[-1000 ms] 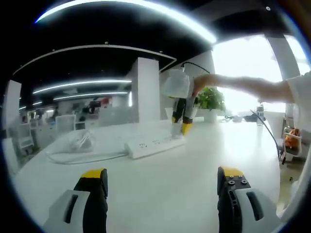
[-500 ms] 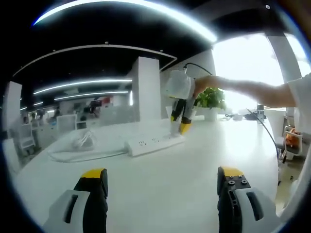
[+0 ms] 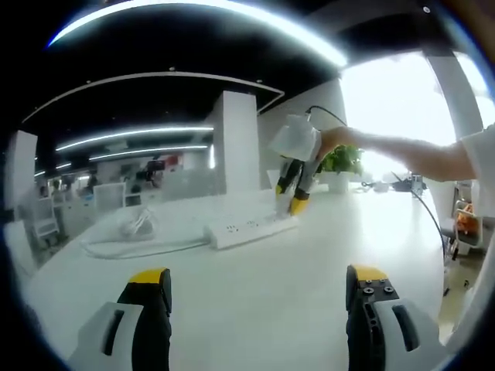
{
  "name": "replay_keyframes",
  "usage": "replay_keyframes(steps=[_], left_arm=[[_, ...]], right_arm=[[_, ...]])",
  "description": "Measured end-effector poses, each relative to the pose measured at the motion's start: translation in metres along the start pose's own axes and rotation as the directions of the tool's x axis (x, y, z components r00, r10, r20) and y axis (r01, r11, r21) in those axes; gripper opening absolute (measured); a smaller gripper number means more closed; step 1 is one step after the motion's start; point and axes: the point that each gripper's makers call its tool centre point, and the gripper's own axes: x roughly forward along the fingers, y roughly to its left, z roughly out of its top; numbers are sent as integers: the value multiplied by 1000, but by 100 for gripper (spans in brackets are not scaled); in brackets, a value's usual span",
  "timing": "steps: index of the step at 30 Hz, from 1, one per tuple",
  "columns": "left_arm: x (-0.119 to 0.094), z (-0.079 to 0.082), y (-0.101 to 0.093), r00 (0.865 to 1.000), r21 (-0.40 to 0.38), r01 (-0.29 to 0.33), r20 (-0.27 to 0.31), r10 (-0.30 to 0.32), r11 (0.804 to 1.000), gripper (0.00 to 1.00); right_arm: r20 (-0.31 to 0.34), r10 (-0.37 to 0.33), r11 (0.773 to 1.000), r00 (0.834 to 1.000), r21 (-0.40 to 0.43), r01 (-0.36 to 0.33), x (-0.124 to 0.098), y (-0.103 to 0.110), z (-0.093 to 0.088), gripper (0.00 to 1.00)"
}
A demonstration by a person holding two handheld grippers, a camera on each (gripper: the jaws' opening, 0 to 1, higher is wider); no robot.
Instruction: Straighten the power strip on the desk, plug the charger into it
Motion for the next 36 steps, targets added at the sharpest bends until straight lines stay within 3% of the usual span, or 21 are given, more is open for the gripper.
replay_keyframes(steps=[5, 12, 23, 29, 36], left_arm=[[-2, 2, 1, 1000, -3, -3, 9, 3, 1000, 97], [-5, 1, 2, 1000, -6, -5, 9, 5, 1000, 97], [-7, 7, 1, 1000, 2, -6, 19, 6, 1000, 97], [-7, 8, 0, 1000, 4, -5, 23, 5, 1000, 97], [-8, 10, -1, 1000, 9, -4, 26, 4, 1000, 97]], right_arm=[[11, -1, 1000, 1000, 24, 1, 3, 2, 2, 47], [39, -43, 999, 998, 5, 43, 2, -3, 6, 52], [119, -83, 996, 989, 23, 81, -3, -8, 18, 68], [163, -121, 993, 979, 14, 120, -9, -13, 24, 77], [232, -178, 984, 956, 34, 175, -23, -21, 31, 87]])
